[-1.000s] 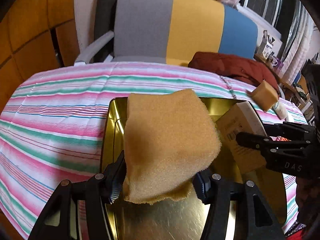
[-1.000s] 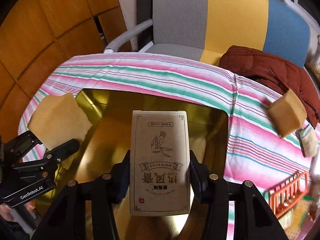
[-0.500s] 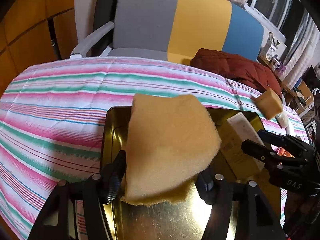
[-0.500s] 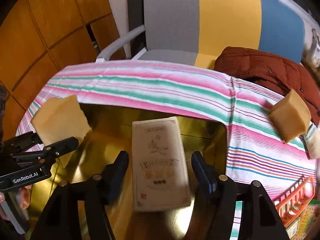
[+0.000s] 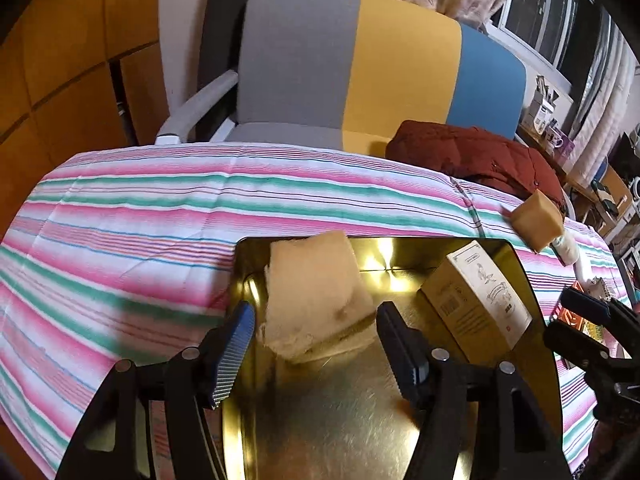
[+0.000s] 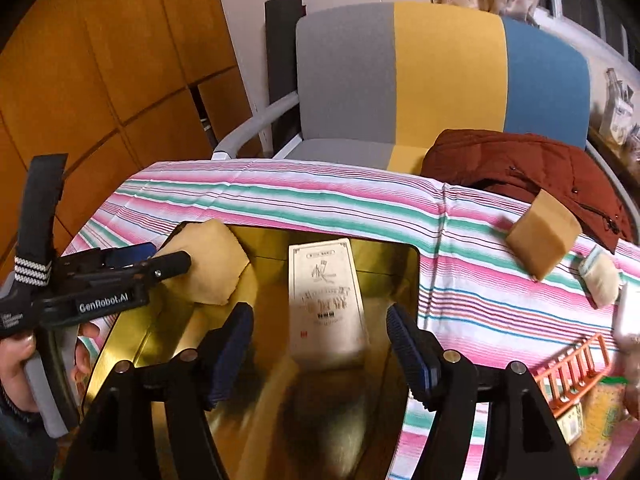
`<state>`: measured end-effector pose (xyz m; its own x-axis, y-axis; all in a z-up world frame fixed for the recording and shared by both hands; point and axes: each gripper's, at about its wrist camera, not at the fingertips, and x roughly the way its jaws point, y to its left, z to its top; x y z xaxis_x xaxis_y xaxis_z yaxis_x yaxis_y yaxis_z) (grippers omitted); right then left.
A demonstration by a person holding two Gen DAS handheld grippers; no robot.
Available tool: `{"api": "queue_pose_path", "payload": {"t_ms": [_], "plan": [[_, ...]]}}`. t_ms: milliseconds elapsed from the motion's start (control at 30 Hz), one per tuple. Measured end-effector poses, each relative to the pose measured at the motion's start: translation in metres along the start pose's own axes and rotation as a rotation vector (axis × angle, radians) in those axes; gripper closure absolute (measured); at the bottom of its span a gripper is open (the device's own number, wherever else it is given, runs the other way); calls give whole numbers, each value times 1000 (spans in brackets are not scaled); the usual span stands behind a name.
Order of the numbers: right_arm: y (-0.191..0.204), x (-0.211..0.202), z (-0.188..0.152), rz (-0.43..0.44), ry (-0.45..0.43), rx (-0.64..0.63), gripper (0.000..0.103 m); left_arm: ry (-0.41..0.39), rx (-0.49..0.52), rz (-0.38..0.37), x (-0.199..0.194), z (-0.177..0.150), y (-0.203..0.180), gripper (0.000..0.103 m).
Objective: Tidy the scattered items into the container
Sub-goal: 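Open both grippers to drop the sponge and box into the tray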
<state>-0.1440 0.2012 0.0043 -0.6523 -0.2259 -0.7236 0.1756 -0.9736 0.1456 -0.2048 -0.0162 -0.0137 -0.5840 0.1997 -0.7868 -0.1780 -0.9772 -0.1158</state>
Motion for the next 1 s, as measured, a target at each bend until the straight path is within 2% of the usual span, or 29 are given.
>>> {"api": "queue_pose_path", "payload": {"t_ms": [267,433,533,667,833,1000], "plan": [[-30,-32,-35,43,-45,96,28,-76,-40,-14,-27,-27,5,38],[-54,-59,-58,29,-83,140,26,-121,-3,-78,-50,-44,-22,39],[-71,-77,-80,29,-115,176,25,-160,65,-145,-67,-55,-53,39],[-95,-98,-109,14,-142,224,23,-163,152,-267,-81,-69,-99,39],[-136,-121,-141,-29,-149,319,23,-112,237,-426,-88,-91,-154,38],[-174,-140,-174,-65,-149,411,21,-58,346,-516,-90,-124,-211,38]]}}
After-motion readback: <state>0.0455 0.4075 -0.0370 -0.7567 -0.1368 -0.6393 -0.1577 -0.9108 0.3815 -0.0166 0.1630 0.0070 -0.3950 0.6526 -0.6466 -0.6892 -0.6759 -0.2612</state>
